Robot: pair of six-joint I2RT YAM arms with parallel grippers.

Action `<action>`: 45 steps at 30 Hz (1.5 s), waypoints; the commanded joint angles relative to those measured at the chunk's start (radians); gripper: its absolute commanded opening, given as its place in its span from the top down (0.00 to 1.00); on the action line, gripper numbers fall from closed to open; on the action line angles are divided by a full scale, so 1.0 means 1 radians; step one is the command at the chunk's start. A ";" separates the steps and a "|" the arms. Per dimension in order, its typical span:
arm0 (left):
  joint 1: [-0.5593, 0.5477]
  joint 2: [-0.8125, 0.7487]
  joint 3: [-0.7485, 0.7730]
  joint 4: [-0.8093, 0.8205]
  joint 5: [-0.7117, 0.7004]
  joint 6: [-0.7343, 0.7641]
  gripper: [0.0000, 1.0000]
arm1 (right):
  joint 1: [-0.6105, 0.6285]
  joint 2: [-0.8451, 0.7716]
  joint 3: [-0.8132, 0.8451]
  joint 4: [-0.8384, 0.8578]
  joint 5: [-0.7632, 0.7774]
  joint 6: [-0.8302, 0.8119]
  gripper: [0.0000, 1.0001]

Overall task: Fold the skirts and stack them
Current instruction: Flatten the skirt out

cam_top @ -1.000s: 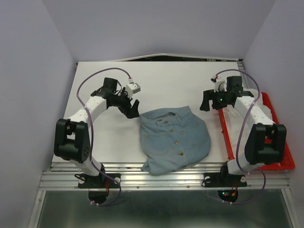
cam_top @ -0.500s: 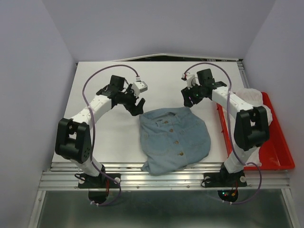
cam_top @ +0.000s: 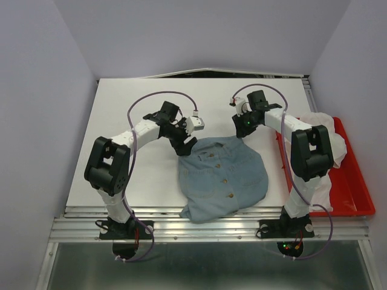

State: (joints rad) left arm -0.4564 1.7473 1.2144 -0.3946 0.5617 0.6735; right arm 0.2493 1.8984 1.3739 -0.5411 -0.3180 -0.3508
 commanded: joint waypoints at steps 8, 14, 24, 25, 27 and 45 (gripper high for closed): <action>-0.002 0.018 0.051 -0.099 -0.042 0.139 0.21 | -0.001 -0.010 0.076 -0.043 -0.128 0.007 0.99; -0.002 0.031 0.050 -0.107 -0.089 0.162 0.30 | -0.001 -0.050 0.083 -0.051 -0.141 0.016 0.99; 0.001 -0.006 0.025 -0.109 -0.071 0.178 0.85 | -0.034 -0.156 0.111 -0.057 -0.162 0.062 0.99; 0.002 -0.020 0.025 -0.113 -0.066 0.178 0.90 | -0.045 -0.165 0.120 -0.056 -0.168 0.067 0.99; 0.016 -0.040 0.023 -0.127 -0.053 0.181 1.00 | -0.085 -0.183 0.125 -0.056 -0.188 0.079 0.99; 0.062 -0.023 0.111 -0.118 0.009 0.175 0.45 | -0.153 -0.117 0.097 -0.097 -0.339 0.058 0.99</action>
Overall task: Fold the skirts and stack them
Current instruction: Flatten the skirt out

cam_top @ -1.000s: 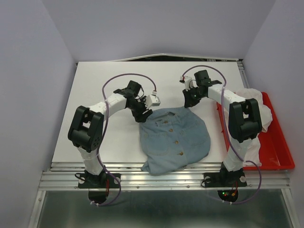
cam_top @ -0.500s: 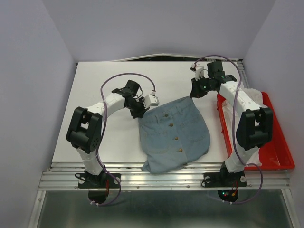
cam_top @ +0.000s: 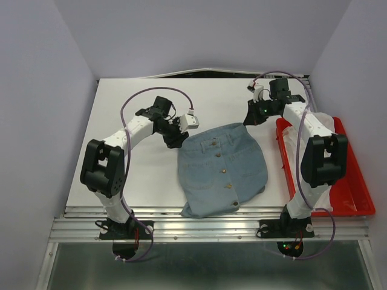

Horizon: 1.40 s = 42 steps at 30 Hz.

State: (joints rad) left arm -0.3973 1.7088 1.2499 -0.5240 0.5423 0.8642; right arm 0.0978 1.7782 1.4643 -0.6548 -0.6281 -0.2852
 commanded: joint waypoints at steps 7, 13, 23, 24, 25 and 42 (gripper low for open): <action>0.046 0.072 0.069 0.119 0.051 -0.145 0.38 | -0.001 0.029 0.025 0.040 0.037 0.000 0.99; 0.156 0.103 0.036 0.139 0.169 -0.263 0.34 | -0.001 0.072 0.059 0.069 0.090 0.040 0.99; 0.176 -0.021 -0.248 0.476 0.229 -0.641 0.19 | -0.001 0.145 0.071 0.155 0.151 0.181 0.99; 0.176 -0.029 -0.277 0.519 0.211 -0.672 0.18 | -0.001 0.150 0.073 0.158 0.159 0.190 0.99; 0.175 -0.040 -0.291 0.556 0.197 -0.700 0.17 | -0.001 0.159 0.074 0.161 0.165 0.198 0.99; 0.106 -0.002 -0.337 0.671 0.084 -0.849 0.19 | -0.010 0.178 0.047 0.080 0.154 0.139 0.28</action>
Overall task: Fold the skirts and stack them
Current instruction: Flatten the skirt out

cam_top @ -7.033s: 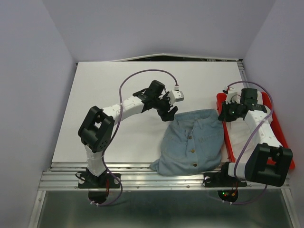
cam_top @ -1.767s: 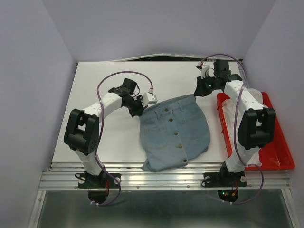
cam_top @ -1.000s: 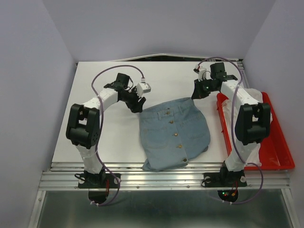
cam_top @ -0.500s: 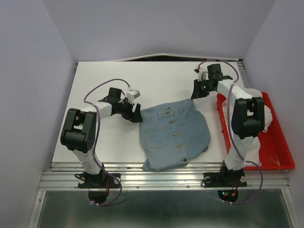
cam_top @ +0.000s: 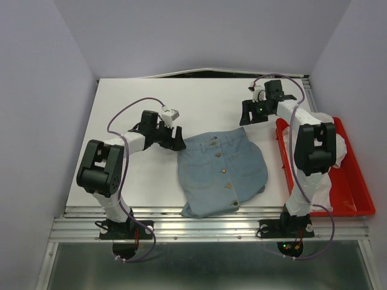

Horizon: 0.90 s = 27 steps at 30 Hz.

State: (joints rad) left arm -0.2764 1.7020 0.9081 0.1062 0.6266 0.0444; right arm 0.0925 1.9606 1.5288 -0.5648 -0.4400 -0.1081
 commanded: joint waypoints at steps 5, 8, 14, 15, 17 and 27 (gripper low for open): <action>-0.049 0.013 -0.002 0.047 0.002 -0.020 0.27 | -0.005 0.024 -0.045 -0.009 -0.074 -0.076 0.29; -0.055 0.034 0.014 0.043 -0.004 -0.017 0.29 | -0.005 0.055 -0.047 -0.001 -0.101 -0.082 0.31; -0.043 0.087 0.048 0.029 -0.013 -0.020 0.42 | -0.005 0.095 -0.048 0.040 -0.150 -0.096 0.39; -0.038 0.090 0.051 0.029 -0.011 -0.021 0.47 | -0.005 0.104 -0.047 0.045 -0.158 -0.099 0.40; -0.023 0.100 0.060 0.030 -0.011 -0.031 0.61 | -0.005 0.107 -0.053 0.054 -0.184 -0.102 0.42; 0.068 0.090 0.112 -0.005 0.148 0.017 1.00 | -0.069 0.035 -0.056 0.114 -0.279 -0.050 0.99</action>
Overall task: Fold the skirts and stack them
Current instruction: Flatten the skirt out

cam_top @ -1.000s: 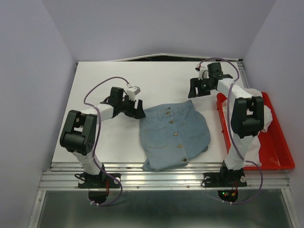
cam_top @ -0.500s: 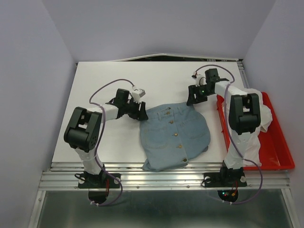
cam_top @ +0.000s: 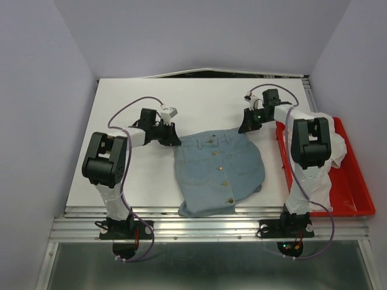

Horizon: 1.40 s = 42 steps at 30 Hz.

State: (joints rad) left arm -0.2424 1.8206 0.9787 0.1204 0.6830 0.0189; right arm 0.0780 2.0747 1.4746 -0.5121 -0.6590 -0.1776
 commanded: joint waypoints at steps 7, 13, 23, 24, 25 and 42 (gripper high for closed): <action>0.178 -0.214 0.063 -0.181 0.323 0.183 1.00 | -0.210 -0.324 0.012 0.063 -0.235 0.075 0.99; 0.186 -0.409 0.072 -0.200 0.170 0.201 1.00 | -0.210 -0.508 -0.036 0.150 -0.164 0.142 0.99; 0.187 -0.727 0.090 -0.053 -0.260 0.112 1.00 | -0.210 -0.797 -0.131 0.455 0.258 0.389 0.99; 0.187 -0.753 0.095 -0.060 -0.249 0.101 1.00 | -0.210 -0.838 -0.120 0.442 0.286 0.404 0.99; 0.187 -0.753 0.097 -0.070 -0.241 0.096 1.00 | -0.210 -0.838 -0.112 0.442 0.286 0.409 0.99; 0.176 -1.288 0.080 -0.379 -0.188 0.092 1.00 | -0.210 -1.380 -0.134 0.135 0.363 0.287 0.99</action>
State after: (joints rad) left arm -0.1562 0.5995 1.0229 -0.1066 0.8032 0.0383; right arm -0.0177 0.7391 1.2636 -0.3626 -0.7307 0.2684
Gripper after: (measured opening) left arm 0.157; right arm 0.073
